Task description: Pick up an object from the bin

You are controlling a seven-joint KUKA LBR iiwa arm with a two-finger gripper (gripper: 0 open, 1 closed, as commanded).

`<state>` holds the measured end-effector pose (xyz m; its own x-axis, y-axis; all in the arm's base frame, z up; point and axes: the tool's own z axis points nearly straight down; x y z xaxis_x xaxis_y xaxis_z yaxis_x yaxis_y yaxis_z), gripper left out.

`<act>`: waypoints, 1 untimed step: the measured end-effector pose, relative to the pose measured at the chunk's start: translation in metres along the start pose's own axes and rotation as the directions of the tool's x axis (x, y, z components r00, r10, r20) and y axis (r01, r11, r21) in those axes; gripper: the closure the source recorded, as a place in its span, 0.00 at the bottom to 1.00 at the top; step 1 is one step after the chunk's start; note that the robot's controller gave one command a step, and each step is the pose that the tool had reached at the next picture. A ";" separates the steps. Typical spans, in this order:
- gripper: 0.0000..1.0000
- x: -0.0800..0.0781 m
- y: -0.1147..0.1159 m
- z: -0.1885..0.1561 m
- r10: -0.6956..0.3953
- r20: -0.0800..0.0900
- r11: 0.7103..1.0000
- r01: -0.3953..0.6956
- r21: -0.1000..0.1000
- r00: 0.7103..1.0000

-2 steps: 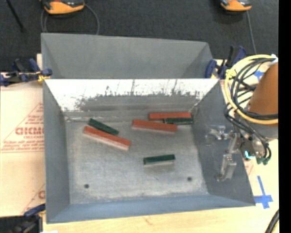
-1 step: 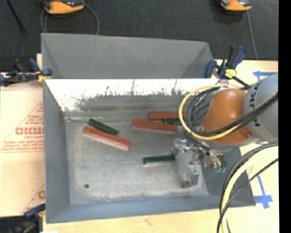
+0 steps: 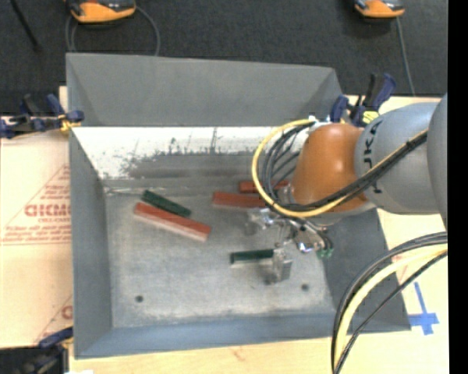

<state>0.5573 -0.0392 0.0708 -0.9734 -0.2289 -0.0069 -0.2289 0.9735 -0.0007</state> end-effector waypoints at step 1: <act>1.00 0.002 -0.002 0.000 0.001 -0.002 1.000 -0.001 0.001 1.000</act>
Offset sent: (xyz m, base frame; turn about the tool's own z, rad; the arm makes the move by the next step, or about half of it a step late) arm 0.0000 0.0000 0.0000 0.0000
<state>0.5561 -0.0419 0.0711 -0.9736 -0.2282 -0.0047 -0.2282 0.9736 -0.0022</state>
